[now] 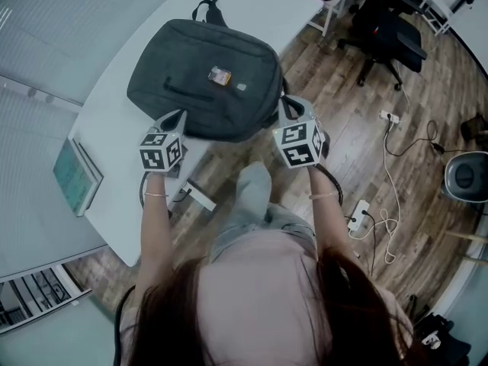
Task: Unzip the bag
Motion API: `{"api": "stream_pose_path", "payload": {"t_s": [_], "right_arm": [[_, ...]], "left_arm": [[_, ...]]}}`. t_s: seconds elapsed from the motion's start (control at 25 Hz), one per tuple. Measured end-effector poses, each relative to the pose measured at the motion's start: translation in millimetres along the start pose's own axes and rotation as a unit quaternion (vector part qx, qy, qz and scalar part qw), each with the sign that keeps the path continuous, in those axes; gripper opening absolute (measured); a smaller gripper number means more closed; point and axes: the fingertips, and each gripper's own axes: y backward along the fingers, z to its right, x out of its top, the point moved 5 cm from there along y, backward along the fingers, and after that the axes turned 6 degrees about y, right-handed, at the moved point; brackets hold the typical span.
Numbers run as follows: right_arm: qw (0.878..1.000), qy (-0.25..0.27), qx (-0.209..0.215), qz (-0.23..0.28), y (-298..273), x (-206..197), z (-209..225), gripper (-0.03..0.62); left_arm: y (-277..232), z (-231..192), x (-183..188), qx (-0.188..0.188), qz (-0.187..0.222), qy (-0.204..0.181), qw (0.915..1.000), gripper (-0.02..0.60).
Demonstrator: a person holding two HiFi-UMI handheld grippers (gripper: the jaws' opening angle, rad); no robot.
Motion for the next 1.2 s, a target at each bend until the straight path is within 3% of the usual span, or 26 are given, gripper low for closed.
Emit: {"api": "stream_pose_path", "payload": {"t_s": [0.72, 1.2], "right_arm": [[1.000, 0.010, 0.007, 0.006, -29, 5, 29, 0.012], [0.999, 0.023, 0.041, 0.012, -40, 12, 46, 0.012]], "left_arm": [[1, 0, 0, 0.004, 0.009, -0.003, 0.9999, 0.009], [0, 1, 0, 0.004, 0.008, -0.008, 0.9999, 0.009]]}}
